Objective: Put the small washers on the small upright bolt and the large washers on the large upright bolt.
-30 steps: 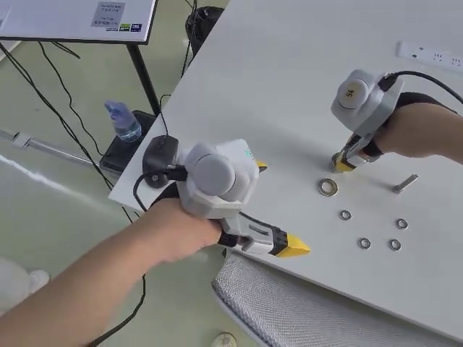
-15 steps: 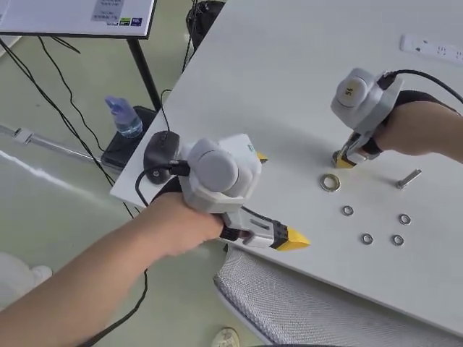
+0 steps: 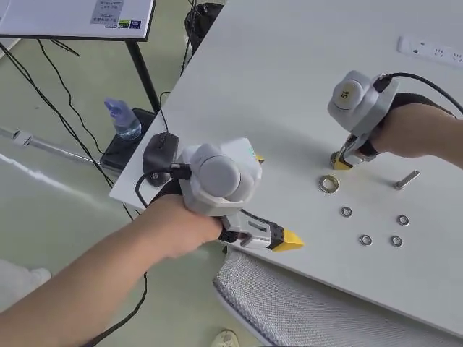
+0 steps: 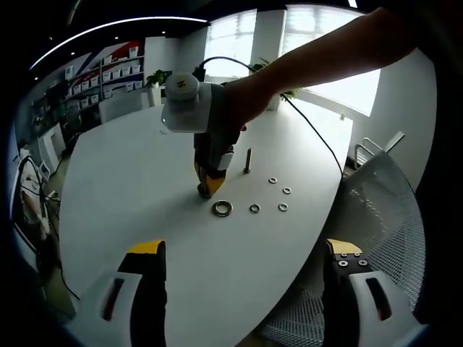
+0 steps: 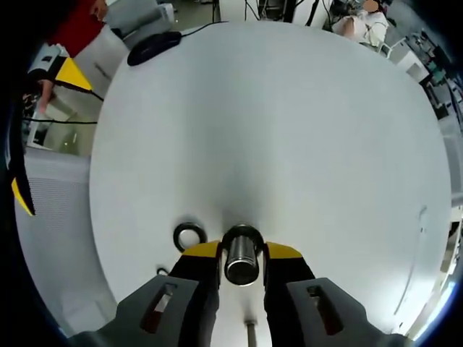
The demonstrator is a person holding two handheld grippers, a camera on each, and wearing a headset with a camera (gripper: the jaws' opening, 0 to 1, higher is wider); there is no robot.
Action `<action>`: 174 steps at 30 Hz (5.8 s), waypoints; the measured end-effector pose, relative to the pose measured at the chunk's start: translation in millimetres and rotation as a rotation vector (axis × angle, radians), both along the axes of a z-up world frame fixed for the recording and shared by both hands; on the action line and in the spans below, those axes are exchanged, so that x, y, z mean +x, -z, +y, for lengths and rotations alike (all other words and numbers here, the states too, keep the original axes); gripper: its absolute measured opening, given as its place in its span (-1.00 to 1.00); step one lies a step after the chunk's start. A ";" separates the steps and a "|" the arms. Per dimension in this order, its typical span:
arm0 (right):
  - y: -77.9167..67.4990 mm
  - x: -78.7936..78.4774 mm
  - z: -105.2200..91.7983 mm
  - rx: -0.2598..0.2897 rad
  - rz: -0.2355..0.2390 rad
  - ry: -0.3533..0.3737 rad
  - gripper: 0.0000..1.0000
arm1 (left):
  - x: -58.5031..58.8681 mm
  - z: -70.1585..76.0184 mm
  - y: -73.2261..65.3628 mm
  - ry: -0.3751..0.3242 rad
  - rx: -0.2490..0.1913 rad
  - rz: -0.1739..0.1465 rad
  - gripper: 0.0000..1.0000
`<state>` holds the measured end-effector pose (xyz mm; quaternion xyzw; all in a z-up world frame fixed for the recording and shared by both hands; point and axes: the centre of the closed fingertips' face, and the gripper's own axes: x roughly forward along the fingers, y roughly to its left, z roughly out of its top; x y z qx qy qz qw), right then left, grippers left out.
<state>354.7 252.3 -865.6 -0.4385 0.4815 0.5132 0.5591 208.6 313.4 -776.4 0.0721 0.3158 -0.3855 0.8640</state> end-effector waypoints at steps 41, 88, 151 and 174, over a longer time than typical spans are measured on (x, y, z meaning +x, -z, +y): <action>-35.3 -2.8 0.5 0.069 -0.005 0.000 -0.21 | -10.5 -3.1 -5.4 0.031 0.011 0.017 0.71; -81.3 -34.4 -1.7 0.099 -0.004 -0.016 -0.33 | -21.4 -2.9 -18.3 0.037 0.014 0.006 0.68; -2.4 -56.9 1.5 0.088 -0.009 -0.036 -0.33 | -17.5 -0.5 -10.6 0.036 -0.011 0.008 0.65; 5.3 -58.0 0.9 0.067 -0.014 -0.034 -0.38 | -18.1 6.6 -7.1 0.029 -0.006 0.011 0.60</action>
